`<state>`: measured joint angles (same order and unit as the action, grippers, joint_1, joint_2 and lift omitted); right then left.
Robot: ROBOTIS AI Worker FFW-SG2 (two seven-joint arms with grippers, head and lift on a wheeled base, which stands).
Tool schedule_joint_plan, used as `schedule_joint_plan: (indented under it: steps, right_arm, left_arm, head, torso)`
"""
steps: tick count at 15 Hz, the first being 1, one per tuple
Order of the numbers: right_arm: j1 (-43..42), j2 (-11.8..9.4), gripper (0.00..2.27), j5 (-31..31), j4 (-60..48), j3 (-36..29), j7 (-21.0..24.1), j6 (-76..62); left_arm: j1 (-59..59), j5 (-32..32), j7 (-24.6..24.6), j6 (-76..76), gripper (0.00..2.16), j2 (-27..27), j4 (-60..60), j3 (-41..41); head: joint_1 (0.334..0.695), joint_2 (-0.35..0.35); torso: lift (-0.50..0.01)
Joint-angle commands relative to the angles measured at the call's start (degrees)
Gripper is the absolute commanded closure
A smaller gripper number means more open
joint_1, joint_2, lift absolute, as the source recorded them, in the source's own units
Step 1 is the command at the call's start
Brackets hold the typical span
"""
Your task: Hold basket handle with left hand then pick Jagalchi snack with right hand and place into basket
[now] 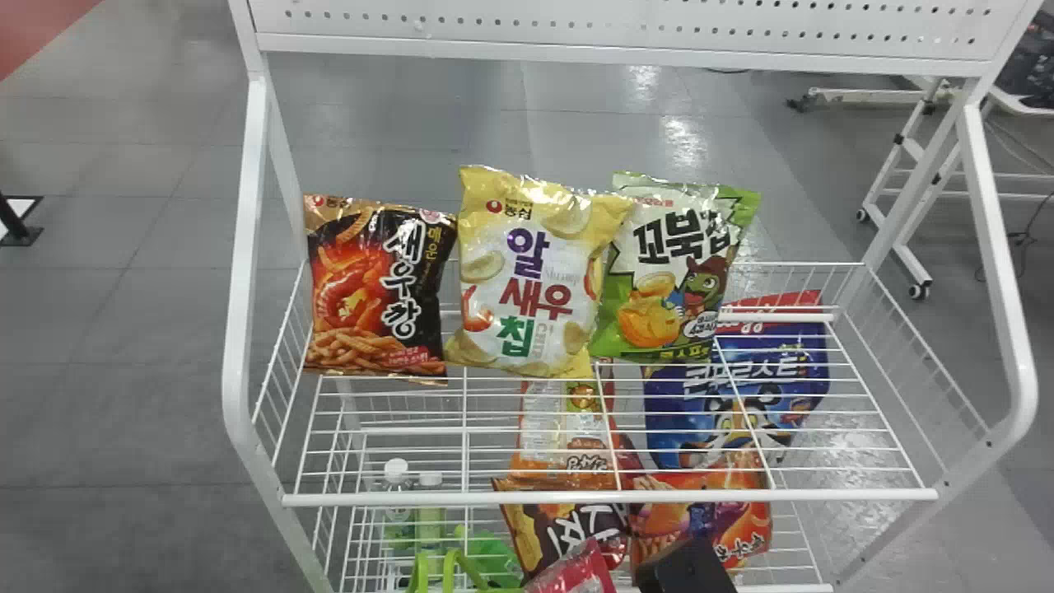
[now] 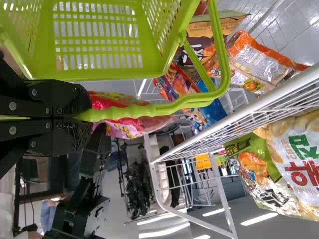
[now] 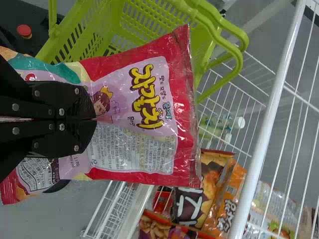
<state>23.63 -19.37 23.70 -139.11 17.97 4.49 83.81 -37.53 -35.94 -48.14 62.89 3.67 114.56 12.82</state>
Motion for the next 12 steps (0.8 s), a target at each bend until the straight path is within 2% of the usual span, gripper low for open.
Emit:
schedule_joint_plan:
  steps: [1,4,5,9,12]
  right_arm:
    - [-3.1,1.5,1.95,-2.1,2.1,4.3,0.4,0.4]
    - [-6.3,3.9,1.95,-3.0,5.6,8.9,1.7,0.4]
    - [-6.9,4.7,1.95,-3.2,6.7,10.1,1.8,0.2]
    - [-9.3,6.1,1.95,-3.7,11.1,14.2,2.4,-0.2]
    - [-10.8,6.8,1.95,-3.7,14.7,16.0,2.4,-0.2]
  left_arm:
    - [0.0,0.0,-0.1,0.2,1.81,0.0,0.1,-0.1]
    - [-0.1,0.0,-0.3,0.2,1.81,0.0,0.1,-0.3]
    - [-0.1,0.0,-0.3,0.2,1.81,0.0,0.1,-0.3]
    - [-0.4,0.0,-0.5,0.2,1.81,0.0,0.1,-0.3]
    - [-0.4,0.0,-0.5,0.2,1.81,0.0,0.2,-0.3]
  head:
    - [0.695,-0.016]
    - [0.695,0.048]
    - [0.695,0.089]
    - [0.695,0.194]
    - [0.695,0.234]
  torso:
    - [-0.010]
    - [-0.010]
    - [-0.010]
    - [-0.010]
    - [-0.010]
